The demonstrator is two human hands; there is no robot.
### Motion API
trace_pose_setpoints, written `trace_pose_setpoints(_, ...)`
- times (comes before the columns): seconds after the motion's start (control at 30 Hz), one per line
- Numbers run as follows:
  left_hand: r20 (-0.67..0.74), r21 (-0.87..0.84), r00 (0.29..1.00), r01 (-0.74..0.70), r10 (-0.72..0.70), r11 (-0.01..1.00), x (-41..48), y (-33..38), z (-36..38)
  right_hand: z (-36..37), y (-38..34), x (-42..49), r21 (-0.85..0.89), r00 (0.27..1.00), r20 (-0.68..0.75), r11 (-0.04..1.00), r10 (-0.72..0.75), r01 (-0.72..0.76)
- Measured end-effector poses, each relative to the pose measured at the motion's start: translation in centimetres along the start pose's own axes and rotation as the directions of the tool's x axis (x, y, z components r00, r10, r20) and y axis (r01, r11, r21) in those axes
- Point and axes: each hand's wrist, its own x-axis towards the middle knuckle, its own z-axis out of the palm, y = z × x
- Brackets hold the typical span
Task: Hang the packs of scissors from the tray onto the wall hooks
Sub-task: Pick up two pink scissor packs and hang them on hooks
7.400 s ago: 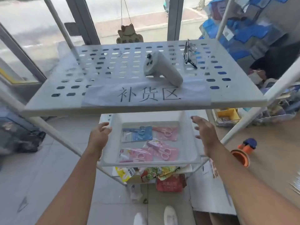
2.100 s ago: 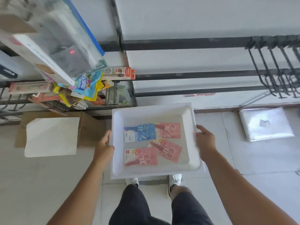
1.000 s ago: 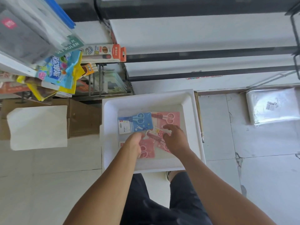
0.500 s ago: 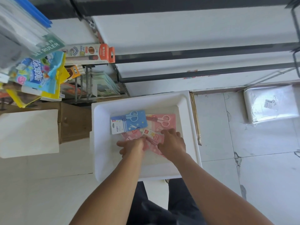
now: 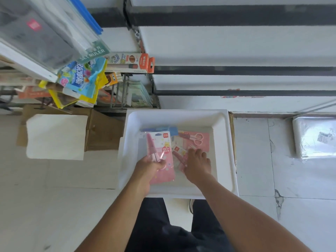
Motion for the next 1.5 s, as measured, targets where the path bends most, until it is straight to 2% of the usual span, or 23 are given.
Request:
trace_pose_setpoints(0.13,0.056,-0.021,0.989,-0.136,0.137,0.990,-4.3,0.2,-1.3,-1.7,0.3,-2.6,0.145,0.997,0.037,0.986,0.073,-0.077)
trace_pose_setpoints(0.23,0.069,-0.021,0.970,-0.232,0.233,0.973,-6.6,0.8,-1.8,-3.9,0.8,-4.5,0.308,0.998,0.047,0.949,0.049,-0.061)
trace_pose_setpoints(0.3,0.042,-0.019,0.959,-0.279,0.279,0.960,-6.7,1.0,-1.9,-4.6,0.8,-4.6,0.479,0.998,0.064,0.878,-0.007,-0.024)
trace_pose_setpoints(0.4,0.011,-0.033,0.936,-0.351,0.351,0.936,-7.1,1.5,-2.3,-5.4,1.1,-5.0,0.682,0.995,0.063,0.731,-0.073,0.011)
trace_pose_setpoints(0.47,0.006,-0.035,0.919,-0.395,0.395,0.918,-7.1,1.9,-2.6,-6.4,1.4,-5.7,0.752,0.999,0.026,0.659,-0.039,0.006)
trace_pose_setpoints(0.53,0.013,-0.054,0.888,-0.458,0.460,0.887,-8.6,2.9,-3.4,-8.4,1.4,-7.9,0.857,0.999,-0.030,0.516,0.033,0.009)
trace_pose_setpoints(0.63,0.061,-0.095,0.836,-0.540,0.546,0.836,-11.0,4.6,-4.5,-11.2,1.5,-10.7,0.964,0.996,-0.082,0.258,0.031,0.071)
trace_pose_setpoints(0.73,0.100,-0.150,0.784,-0.597,0.613,0.788,-13.4,6.2,-5.3,-13.8,1.2,-13.2,0.975,0.982,-0.187,0.130,0.019,0.183)
trace_pose_setpoints(0.9,0.113,-0.197,0.688,-0.692,0.717,0.695,-17.3,8.9,-6.6,-18.8,-0.2,-17.7,0.941,0.941,-0.338,-0.011,-0.013,0.337)
trace_pose_setpoints(1.03,0.119,-0.252,0.591,-0.759,0.798,0.600,-20.9,11.3,-7.5,-22.9,-1.4,-21.3,0.880,0.881,-0.472,-0.072,-0.037,0.469)
trace_pose_setpoints(1.2,0.109,-0.281,0.445,-0.844,0.889,0.457,-25.9,14.6,-8.7,-28.2,-2.8,-26.0,0.788,0.787,-0.615,-0.082,-0.051,0.610)
trace_pose_setpoints(1.5,0.055,-0.377,0.239,-0.894,0.969,0.242,-33.4,19.3,-9.9,-35.0,-5.5,-32.2,0.625,0.621,-0.781,-0.087,-0.068,0.776)
